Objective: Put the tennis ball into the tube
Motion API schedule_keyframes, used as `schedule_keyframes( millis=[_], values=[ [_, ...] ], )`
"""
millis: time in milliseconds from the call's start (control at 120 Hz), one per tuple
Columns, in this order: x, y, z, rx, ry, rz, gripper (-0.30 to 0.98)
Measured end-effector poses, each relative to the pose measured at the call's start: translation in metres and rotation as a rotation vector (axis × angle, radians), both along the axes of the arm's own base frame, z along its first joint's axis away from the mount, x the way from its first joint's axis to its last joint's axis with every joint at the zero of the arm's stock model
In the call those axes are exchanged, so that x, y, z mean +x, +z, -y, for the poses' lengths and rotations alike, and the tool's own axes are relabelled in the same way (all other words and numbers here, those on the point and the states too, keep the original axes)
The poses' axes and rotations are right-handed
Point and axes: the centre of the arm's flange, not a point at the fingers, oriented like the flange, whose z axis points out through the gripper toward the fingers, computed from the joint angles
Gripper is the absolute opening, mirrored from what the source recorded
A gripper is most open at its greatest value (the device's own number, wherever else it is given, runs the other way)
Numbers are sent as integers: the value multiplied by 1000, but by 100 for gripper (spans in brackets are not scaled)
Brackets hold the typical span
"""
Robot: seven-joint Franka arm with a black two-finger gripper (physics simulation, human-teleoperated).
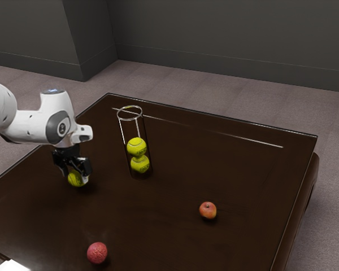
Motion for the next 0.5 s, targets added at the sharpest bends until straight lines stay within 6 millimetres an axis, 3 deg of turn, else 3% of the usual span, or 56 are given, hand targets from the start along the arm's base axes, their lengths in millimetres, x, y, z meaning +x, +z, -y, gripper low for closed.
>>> schedule_keyframes(
  millis=[125, 275, 392, 442, 500],
  values=[
    [1, -6, 0, 2, -2, 7, 67],
    [2, -6, -1, 3, 3, 17, 37],
    [3, -4, -1, 7, 6, 23, 35],
    [5, 5, 0, 8, 5, 32, 31],
    [9, 28, 3, 7, 2, 52, 26]
  ],
)
